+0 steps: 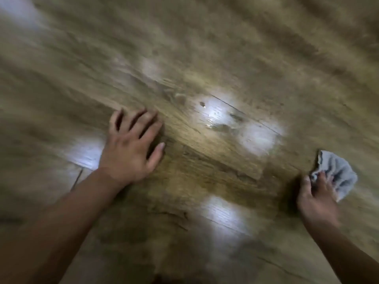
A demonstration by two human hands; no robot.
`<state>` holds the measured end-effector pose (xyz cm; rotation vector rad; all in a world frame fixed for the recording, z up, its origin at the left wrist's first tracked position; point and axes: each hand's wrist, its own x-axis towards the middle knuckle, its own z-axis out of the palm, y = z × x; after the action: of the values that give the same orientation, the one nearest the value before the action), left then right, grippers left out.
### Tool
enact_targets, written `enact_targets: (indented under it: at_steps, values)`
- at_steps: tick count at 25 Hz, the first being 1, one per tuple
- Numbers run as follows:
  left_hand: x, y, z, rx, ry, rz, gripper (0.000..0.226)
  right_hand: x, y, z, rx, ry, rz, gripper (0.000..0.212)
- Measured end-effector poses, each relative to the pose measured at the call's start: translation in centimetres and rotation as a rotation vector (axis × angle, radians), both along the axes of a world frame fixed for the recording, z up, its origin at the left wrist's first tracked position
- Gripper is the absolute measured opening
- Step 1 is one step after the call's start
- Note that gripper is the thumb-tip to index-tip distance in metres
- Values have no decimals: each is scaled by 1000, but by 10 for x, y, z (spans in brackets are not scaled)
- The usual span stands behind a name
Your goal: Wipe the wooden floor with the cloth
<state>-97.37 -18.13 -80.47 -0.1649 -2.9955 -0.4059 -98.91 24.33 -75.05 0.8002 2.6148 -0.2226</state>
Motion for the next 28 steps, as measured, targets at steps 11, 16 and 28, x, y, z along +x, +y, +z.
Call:
enact_targets:
  at_steps: [11, 16, 28]
  values:
    - [-7, 4, 4, -30, -98, 12, 47, -12, -43, 8, 13, -116, 68, 98]
    - [-5, 5, 2, 18, -64, 22, 49, -22, -218, 1, -28, -108, 642, 87]
    - [-8, -88, 18, 100, -80, 774, 65, -46, -89, -2, -135, 9, 1304, 55]
